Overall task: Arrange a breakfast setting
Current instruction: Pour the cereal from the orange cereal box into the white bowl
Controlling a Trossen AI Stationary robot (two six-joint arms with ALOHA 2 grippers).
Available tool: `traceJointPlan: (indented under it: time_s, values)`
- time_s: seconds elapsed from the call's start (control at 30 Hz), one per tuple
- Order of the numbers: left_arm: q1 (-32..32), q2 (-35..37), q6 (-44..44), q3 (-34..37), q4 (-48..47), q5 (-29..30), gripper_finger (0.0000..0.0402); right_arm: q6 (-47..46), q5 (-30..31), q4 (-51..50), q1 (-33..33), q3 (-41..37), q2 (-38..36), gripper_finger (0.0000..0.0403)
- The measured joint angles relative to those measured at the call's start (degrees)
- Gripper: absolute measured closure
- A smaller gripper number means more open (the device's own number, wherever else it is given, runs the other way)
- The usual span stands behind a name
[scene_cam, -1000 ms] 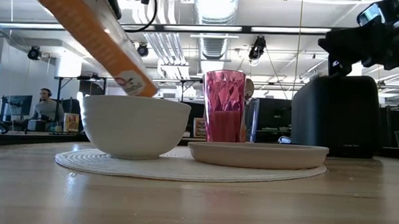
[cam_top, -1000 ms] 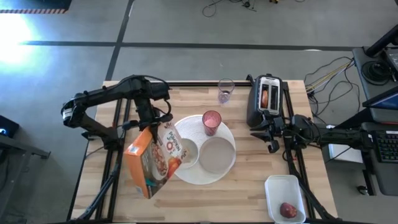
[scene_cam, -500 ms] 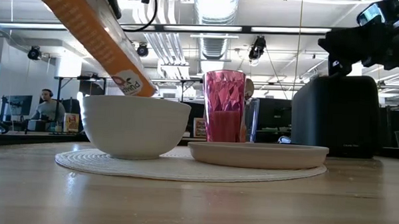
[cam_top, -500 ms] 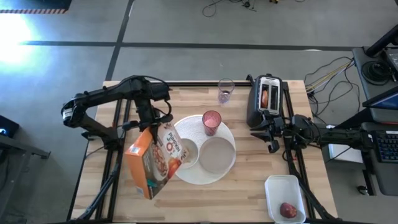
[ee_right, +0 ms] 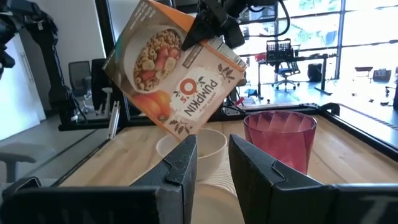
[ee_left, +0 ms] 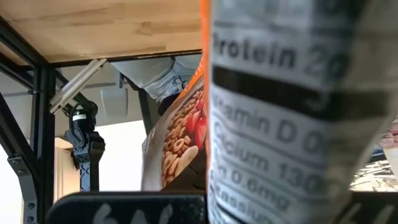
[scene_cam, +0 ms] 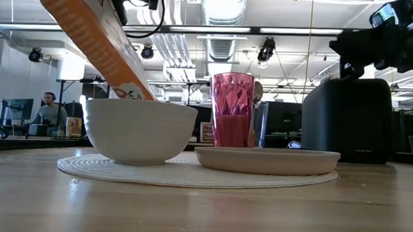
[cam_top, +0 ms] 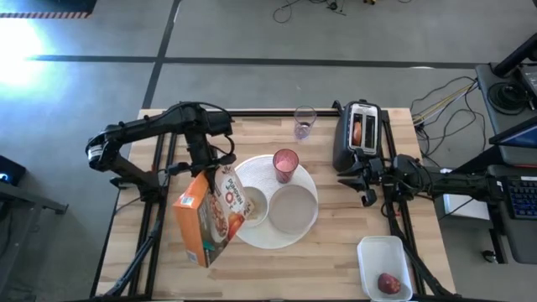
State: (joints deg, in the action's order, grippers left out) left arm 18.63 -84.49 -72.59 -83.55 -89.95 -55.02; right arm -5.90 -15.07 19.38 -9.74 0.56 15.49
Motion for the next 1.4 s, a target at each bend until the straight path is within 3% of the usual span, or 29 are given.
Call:
traceJointPlan:
  time_s: [1.4]
  values:
    - [-0.7, -0.7, 0.0, 0.5, -0.1, 2.9, 0.0402, -1.2, 0.0, 0.3, 0.0, 0.0, 0.1, 0.0319]
